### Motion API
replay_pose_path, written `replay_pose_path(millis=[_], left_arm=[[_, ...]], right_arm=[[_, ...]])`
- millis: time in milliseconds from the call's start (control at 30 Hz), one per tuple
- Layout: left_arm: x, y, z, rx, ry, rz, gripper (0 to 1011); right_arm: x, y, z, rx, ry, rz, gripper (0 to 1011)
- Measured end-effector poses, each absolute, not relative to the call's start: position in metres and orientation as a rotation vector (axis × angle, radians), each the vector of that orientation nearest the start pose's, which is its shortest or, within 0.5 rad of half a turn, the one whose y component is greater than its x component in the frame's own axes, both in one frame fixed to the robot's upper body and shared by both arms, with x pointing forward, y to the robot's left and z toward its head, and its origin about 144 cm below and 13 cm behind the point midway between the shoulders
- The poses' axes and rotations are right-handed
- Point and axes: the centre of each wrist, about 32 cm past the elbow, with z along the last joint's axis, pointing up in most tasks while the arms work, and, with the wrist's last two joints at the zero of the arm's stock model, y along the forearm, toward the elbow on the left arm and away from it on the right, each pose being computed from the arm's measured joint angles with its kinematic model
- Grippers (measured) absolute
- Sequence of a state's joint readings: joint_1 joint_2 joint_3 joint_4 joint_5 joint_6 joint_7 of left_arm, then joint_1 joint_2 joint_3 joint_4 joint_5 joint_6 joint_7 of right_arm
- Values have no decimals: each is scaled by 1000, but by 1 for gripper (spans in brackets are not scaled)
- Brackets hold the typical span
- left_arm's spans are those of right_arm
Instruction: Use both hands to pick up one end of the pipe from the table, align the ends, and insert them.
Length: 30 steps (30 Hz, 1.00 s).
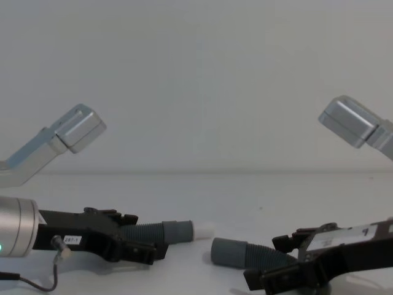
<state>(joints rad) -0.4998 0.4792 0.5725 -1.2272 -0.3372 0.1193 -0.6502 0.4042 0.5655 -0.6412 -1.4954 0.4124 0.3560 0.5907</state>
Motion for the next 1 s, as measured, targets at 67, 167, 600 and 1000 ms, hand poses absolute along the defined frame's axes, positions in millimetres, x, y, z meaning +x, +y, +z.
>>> replay_pose_path(millis=[67,167,600,1000], left_arm=[[567,267,1180,379,-8,615,1002],[567,267,1180,379,-8,615,1002],[567,267,1180,378,-8,615,1002],[567,267,1180,378,-8,615,1002]], right_arm=[[520,-236,1194,-467,113,-531,1000],[520,-236,1193,-467,113,-531,967],[520,-236,1192,-466,111,-529,617],[520,-235,1192,-466,110,-528,256]])
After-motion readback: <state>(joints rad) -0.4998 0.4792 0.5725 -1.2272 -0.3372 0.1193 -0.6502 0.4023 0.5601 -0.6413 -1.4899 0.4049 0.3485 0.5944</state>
